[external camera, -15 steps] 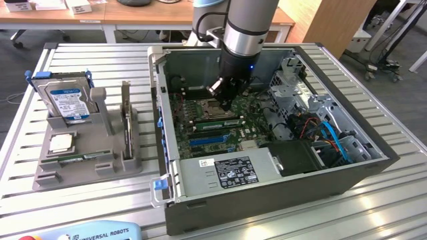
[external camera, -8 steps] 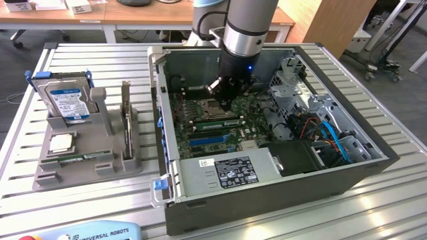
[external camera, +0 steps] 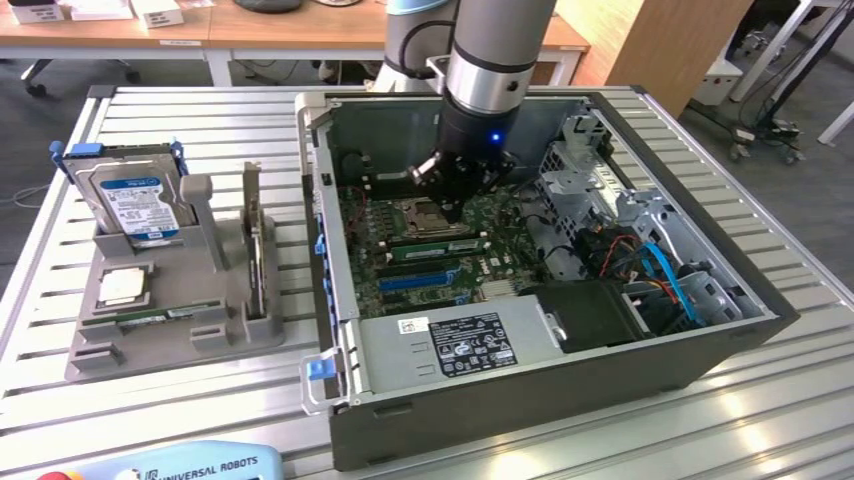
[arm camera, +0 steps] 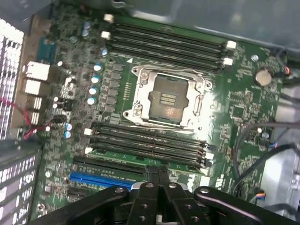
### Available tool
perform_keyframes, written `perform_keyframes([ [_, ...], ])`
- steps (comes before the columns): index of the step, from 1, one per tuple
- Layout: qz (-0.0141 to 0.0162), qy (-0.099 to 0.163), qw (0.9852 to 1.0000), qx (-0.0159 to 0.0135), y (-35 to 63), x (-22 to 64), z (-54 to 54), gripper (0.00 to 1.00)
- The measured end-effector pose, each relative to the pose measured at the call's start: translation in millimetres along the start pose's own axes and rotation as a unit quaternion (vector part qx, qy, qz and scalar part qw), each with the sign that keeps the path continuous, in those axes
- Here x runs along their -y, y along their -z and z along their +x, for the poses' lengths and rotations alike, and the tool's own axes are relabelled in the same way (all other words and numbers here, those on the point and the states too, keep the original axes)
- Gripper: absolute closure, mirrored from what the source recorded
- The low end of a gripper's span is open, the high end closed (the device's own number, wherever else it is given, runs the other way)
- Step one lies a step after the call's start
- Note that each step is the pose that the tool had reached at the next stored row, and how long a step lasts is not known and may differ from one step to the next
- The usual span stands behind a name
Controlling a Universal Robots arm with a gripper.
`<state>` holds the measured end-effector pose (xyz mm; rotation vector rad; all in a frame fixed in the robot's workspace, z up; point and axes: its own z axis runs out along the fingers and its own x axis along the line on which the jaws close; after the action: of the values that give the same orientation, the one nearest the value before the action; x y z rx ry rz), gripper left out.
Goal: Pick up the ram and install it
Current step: 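Press down the ram until it locks into place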
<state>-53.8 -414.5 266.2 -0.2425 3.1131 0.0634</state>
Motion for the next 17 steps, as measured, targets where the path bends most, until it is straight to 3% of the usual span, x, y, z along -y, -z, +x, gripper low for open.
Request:
perform_keyframes([
  [6, 0.0011, -0.05, 0.9987, 0.002, -0.9, 0.0, 0.0, 0.9],
  [11, 0.0019, -0.09, 0.996, 0.0035, -1.4, 0.0, 0.2, 0.9],
  [14, 0.0021, -0.096, 0.9954, 0.0037, -1.5, 0.0, 0.3, 0.9],
  [15, 0.0025, -0.118, 0.993, 0.0046, 3.7, -0.3, 0.8, 0.9],
  [17, 0.0025, -0.118, 0.993, 0.0047, 3.7, -0.3, 0.8, 0.9],
])
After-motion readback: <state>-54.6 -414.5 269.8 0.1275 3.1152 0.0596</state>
